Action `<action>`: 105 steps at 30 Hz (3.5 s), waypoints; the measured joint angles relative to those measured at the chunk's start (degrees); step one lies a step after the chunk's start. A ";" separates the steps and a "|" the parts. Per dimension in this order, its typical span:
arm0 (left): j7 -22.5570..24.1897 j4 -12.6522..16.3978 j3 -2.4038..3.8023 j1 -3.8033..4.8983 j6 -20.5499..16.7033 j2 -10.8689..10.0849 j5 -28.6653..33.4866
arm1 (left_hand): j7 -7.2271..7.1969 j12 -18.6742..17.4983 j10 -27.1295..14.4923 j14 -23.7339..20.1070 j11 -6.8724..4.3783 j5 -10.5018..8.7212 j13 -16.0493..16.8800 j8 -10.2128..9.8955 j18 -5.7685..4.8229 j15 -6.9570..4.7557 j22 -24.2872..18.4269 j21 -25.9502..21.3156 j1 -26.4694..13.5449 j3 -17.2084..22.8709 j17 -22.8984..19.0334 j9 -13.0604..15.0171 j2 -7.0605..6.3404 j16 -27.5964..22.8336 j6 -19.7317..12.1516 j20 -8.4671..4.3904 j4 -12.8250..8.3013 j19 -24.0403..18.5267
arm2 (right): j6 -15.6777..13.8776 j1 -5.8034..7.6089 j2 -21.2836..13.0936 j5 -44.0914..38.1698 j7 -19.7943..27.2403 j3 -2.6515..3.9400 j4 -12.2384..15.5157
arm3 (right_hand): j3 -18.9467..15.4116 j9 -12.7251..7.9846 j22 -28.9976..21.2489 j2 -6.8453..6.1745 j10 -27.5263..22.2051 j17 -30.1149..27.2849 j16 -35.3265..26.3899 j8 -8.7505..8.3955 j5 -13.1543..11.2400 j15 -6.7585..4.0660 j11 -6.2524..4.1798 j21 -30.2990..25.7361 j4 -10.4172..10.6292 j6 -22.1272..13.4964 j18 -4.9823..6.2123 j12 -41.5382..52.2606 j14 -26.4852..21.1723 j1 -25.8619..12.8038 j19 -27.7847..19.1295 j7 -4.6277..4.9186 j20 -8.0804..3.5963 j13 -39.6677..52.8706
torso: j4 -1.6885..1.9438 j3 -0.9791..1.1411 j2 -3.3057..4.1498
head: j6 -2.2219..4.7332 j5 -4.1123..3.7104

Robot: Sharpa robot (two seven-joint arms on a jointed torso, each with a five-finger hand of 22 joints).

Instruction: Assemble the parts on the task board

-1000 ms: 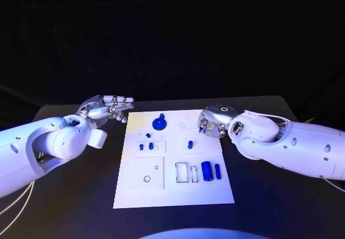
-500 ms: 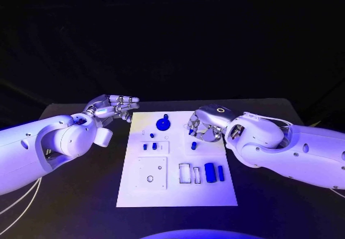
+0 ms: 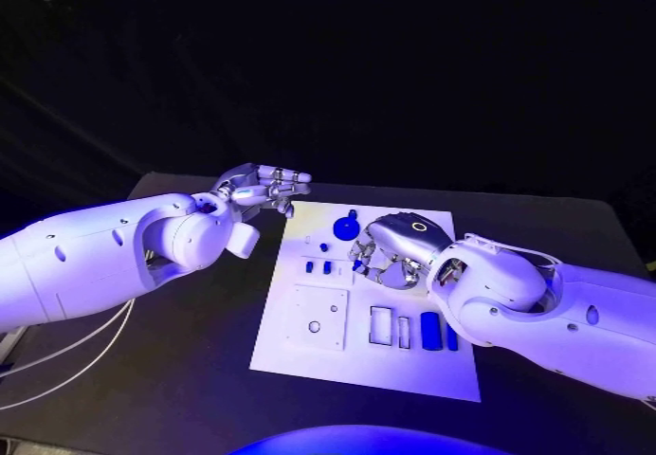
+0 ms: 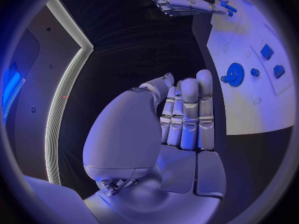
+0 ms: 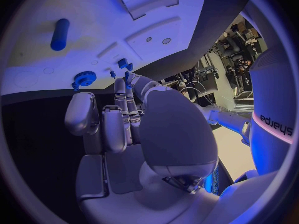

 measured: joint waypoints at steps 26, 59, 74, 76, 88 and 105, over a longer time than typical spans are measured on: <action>-0.08 0.02 -0.01 0.00 -0.01 0.90 -0.02 | 0.00 0.24 0.01 0.00 -0.01 0.00 0.05 0.00 0.00 0.00 0.01 0.00 0.00 0.00 0.01 0.01 0.00 0.00 0.00 0.00 0.00 0.00 | -0.37 -6.85 4.66 -2.35 1.19 -0.55 -3.25 | 0.00 0.03 -0.02 0.00 0.04 0.07 0.00 -0.28 0.21 0.00 0.04 0.21 -0.01 0.18 0.00 0.00 0.00 0.00 0.00 -0.19 0.00 -0.05 | -0.09 -0.01 0.04 | -2.91 4.43; -0.52 -0.11 -0.01 0.00 0.10 1.15 -0.03 | 0.00 0.24 0.01 0.00 -0.01 0.00 0.09 0.00 0.00 0.00 -0.08 -0.31 0.00 0.00 -0.16 -0.02 0.00 -0.22 0.00 0.00 0.00 0.00 | 0.62 -7.66 6.03 -3.50 1.06 -0.61 -4.41 | -0.01 0.03 0.00 0.23 0.04 0.14 0.22 -0.50 0.19 0.00 0.04 0.20 -0.01 0.16 0.00 -0.21 0.00 -0.23 0.21 -0.20 -0.21 -0.04 | -0.08 -0.02 0.00 | -3.36 5.03; -0.65 -0.16 -0.02 0.00 0.22 1.17 -0.04 | 0.00 0.24 0.01 0.00 -0.01 0.00 0.08 0.00 0.00 0.01 -0.07 -0.31 0.00 0.00 -0.15 -0.02 0.00 -0.22 0.00 0.00 0.00 0.00 | 1.64 -7.67 6.18 -3.89 0.92 -0.61 -4.41 | -0.01 0.01 0.00 0.22 0.04 0.13 0.22 -0.51 0.18 0.00 0.05 0.20 -0.01 0.07 0.00 -0.21 0.00 -0.22 0.20 -0.26 -0.21 -0.03 | -0.08 -0.01 -0.01 | -3.56 5.13; -0.66 -0.16 -0.02 0.00 0.24 1.20 -0.04 | 0.00 0.24 0.01 0.00 -0.01 0.00 0.08 0.00 0.00 0.00 -0.07 -0.31 0.00 0.00 -0.15 -0.02 0.00 -0.22 0.00 0.00 0.00 0.00 | 1.78 -7.67 6.34 -3.92 0.89 -0.61 -4.47 | -0.01 0.04 0.00 0.22 0.04 0.12 0.22 -0.51 0.18 0.00 0.05 0.20 -0.01 0.07 0.00 -0.21 0.00 -0.22 0.20 -0.26 -0.21 -0.03 | -0.08 -0.01 -0.01 | -3.57 5.14; -0.71 -0.17 -0.02 0.00 0.30 1.23 -0.04 | 0.00 0.24 0.01 0.00 -0.01 0.00 0.07 0.00 0.00 0.00 -0.07 -0.31 0.00 0.00 -0.15 -0.01 0.00 -0.22 0.00 0.00 0.00 0.00 | 2.52 -7.78 7.21 -4.33 0.15 -0.71 -5.48 | -0.10 0.10 -0.02 -0.08 -0.28 0.12 0.22 -0.82 0.19 0.00 0.36 0.20 0.08 -0.46 0.01 -0.94 0.00 -1.14 0.31 0.26 -0.09 -0.22 | -0.06 -0.04 0.01 | -3.69 5.23; -0.73 -0.32 -0.02 0.00 0.36 1.27 -0.04 | 0.00 0.24 0.01 0.00 -0.01 0.00 0.06 0.00 0.00 0.00 -0.07 -0.31 0.00 0.00 -0.15 -0.01 0.00 -0.22 0.00 0.00 0.00 0.00 | 2.88 -7.77 6.81 -4.71 -0.51 -0.72 -4.80 | -2.62 -1.28 -0.03 -2.01 -4.96 -0.07 0.22 -3.06 1.01 1.04 2.65 -1.85 1.02 -4.54 0.01 -3.21 -0.01 -3.56 -0.53 2.30 0.94 -1.04 | -0.08 -0.01 -0.02 | -3.89 5.27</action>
